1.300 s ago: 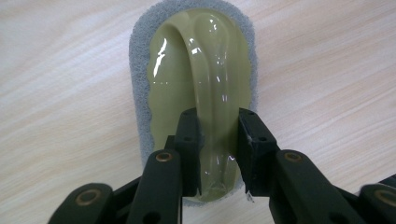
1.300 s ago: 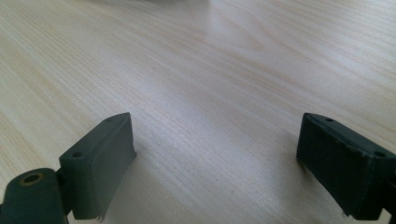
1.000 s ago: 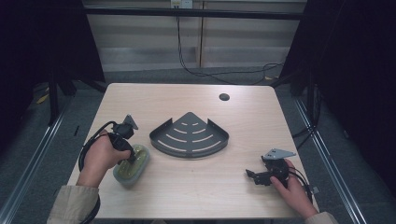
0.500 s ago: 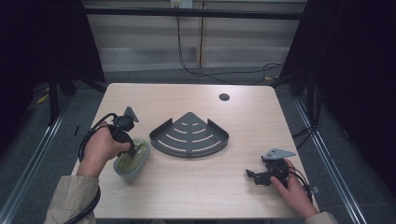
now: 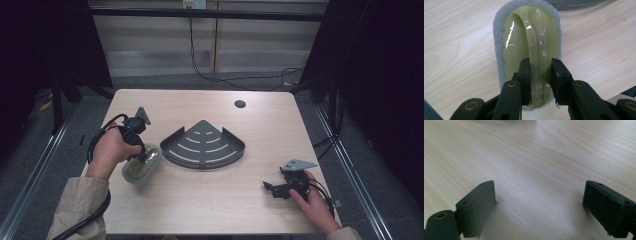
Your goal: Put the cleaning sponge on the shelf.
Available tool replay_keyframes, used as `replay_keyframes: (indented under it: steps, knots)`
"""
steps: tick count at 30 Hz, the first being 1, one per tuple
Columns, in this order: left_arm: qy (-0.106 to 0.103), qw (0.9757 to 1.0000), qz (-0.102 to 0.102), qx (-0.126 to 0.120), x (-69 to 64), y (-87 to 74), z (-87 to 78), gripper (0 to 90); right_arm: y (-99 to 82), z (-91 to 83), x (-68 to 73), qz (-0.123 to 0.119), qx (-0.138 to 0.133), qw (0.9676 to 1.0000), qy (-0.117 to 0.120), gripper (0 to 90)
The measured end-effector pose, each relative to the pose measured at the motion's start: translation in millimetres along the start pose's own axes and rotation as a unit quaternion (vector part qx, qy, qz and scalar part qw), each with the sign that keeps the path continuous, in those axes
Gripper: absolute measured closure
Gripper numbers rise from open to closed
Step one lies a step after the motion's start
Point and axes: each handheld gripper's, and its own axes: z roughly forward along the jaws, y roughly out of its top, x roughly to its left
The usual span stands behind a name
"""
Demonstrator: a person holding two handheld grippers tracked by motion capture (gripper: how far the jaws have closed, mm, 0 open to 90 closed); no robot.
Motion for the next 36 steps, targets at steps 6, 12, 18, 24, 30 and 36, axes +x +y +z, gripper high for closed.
replay_keyframes:
  steps: [6,12,18,24,30,36]
  knots:
    - [0.004,1.0,0.003,0.003,1.2,6.6,-6.5,71.8,0.0,0.1,-0.2,-0.001,-0.001,1.0,-0.001,10.6]
    - [0.003,1.0,0.007,0.0,0.0,14.1,-13.1,71.8,0.0,0.3,-0.3,-0.002,-0.002,1.0,0.0,10.6]
    - [0.006,0.9999,0.015,-0.006,-3.8,23.0,-18.9,71.8,0.0,0.2,-0.3,-0.002,-0.001,1.0,0.0,10.6]
    - [0.0,0.9997,0.02,-0.014,-7.8,33.0,-20.3,71.8,0.0,0.1,-0.3,-0.002,-0.001,1.0,0.0,10.6]
    - [0.0,0.9996,0.027,-0.011,-12.0,43.4,-19.3,71.8,0.0,0.2,-0.3,-0.002,-0.002,1.0,0.0,10.6]
    - [0.002,0.9992,0.037,-0.016,-16.4,52.6,-17.9,71.8,0.0,0.1,-0.2,-0.002,-0.001,1.0,-0.001,10.5]
